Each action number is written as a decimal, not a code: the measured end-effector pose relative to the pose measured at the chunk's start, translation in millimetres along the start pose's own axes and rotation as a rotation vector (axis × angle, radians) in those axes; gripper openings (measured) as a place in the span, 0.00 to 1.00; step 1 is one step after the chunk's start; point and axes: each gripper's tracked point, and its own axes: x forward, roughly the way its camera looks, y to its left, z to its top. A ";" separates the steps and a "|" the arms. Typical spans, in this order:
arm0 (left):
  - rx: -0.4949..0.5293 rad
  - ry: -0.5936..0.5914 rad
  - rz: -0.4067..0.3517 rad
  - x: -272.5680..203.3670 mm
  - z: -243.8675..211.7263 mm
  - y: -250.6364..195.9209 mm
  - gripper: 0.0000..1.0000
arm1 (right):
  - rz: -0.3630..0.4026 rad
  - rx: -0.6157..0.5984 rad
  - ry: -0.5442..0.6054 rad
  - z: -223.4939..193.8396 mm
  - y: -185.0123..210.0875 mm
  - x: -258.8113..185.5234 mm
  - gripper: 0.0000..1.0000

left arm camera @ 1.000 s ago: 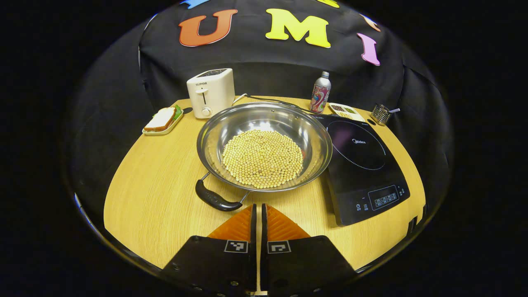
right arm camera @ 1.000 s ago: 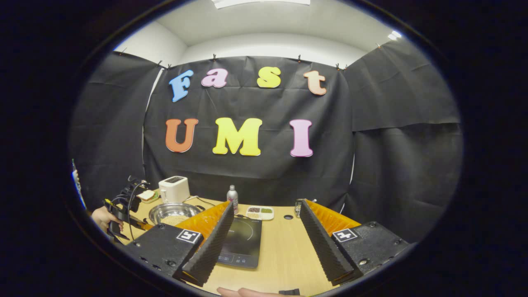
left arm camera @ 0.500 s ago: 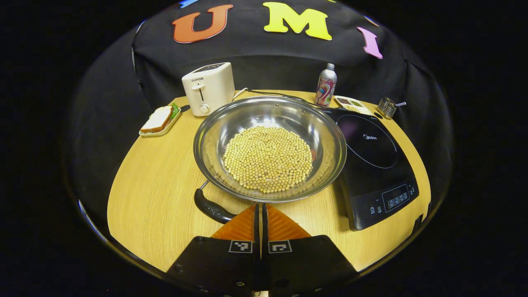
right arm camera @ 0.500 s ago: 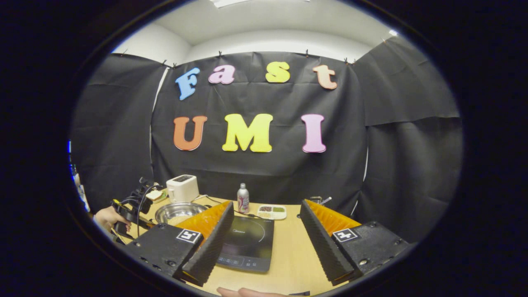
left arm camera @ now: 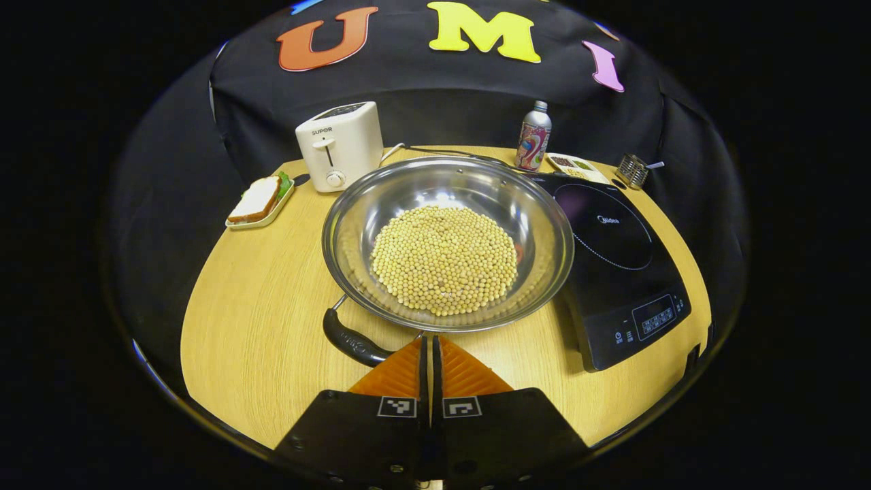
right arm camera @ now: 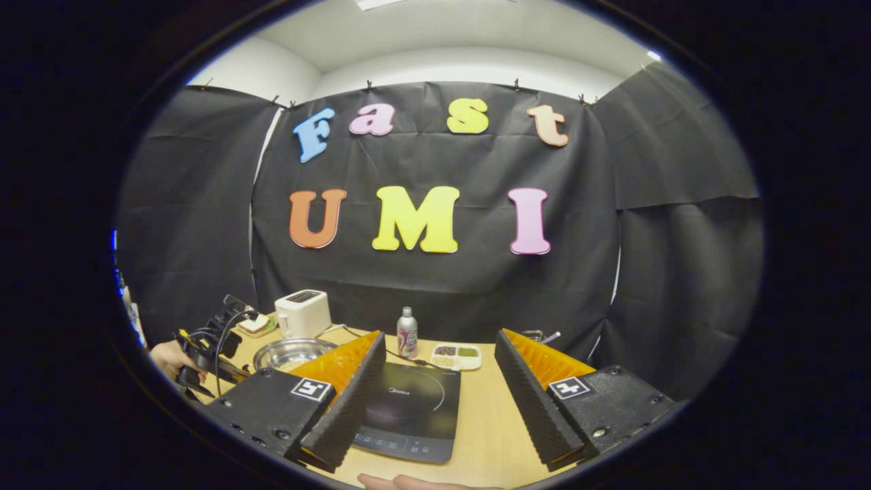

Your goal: First push the handle of the pot to place it horizontally, then grasp the pot with both hands and set it on the induction cooktop.

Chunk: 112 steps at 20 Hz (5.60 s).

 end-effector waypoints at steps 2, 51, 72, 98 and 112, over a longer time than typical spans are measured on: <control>0.010 0.002 0.023 1.3 1.0 9.3 0.07 | 0.007 0.007 0.007 -2.3 -0.8 6.7 1.00; -0.108 -0.033 0.170 58.9 43.1 153.7 0.00 | -0.041 0.136 0.180 -80.0 72.2 74.2 1.00; -0.155 -0.166 -0.050 52.1 85.8 115.7 0.95 | -0.011 0.081 0.479 -205.1 179.6 195.2 0.97; -0.103 -0.050 -0.061 116.0 79.0 125.1 0.61 | 0.042 0.058 0.573 -265.1 204.5 258.4 0.65; -0.062 -0.084 -0.013 37.0 90.4 109.2 0.61 | 0.115 -0.006 0.567 -197.1 191.1 217.0 0.60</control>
